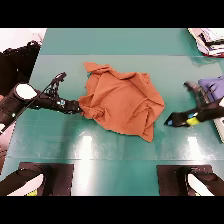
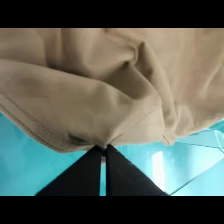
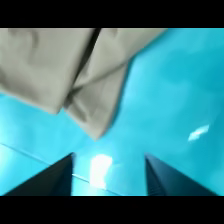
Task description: Fold the shirts.
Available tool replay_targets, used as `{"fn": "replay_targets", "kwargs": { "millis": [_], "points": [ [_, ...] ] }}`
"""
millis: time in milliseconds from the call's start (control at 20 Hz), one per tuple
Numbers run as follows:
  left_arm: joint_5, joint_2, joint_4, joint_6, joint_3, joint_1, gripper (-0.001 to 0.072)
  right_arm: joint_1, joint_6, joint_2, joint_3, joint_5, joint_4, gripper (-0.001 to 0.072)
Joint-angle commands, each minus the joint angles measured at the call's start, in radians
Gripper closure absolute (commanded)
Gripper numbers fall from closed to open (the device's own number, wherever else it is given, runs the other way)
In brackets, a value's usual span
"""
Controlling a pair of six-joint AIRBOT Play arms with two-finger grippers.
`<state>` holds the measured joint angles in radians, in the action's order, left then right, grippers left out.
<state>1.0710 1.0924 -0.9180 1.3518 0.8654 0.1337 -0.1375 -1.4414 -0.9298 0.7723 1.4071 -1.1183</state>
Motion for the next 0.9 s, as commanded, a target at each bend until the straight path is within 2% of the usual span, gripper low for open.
{"fn": "replay_targets", "kwargs": {
  "millis": [0,100,250,600,650,750,800,850],
  "points": [
    [0.007,0.0,-0.019,0.001,0.025,-0.003,0.0685,0.0,-0.002,0.008,-0.23,-0.167,0.159,0.0272],
    [0.006,0.0,-0.019,0.001,0.025,-0.003,0.0685,0.0,-0.002,0.004,-0.278,-0.219,0.159,0.0272],
    [-0.002,0.0,-0.019,0.001,0.025,-0.003,0.0685,-0.021,0.022,-0.059,-0.294,-0.221,0.204,0.0271],
    [-0.002,-0.001,-0.025,0.001,0.025,-0.003,0.0685,-0.207,0.036,-0.246,-0.205,-0.256,0.227,0.0284],
    [0.002,-0.001,-0.025,0.001,0.025,-0.003,0.0685,-0.218,0.037,-0.26,-0.192,-0.255,0.227,0.036],
    [0.031,-0.001,-0.031,0.002,0.031,-0.003,0.0685,-0.232,0.048,-0.267,-0.167,-0.257,0.227,0.0641],
    [0.05,-0.003,-0.05,0.002,0.045,-0.003,0.0685,-0.235,0.065,-0.257,-0.15,-0.257,0.226,0.0694],
    [0.065,-0.011,-0.077,0.009,0.066,-0.003,0.0686,-0.233,0.072,-0.236,-0.132,-0.257,0.225,0.0693]
  ]
}}
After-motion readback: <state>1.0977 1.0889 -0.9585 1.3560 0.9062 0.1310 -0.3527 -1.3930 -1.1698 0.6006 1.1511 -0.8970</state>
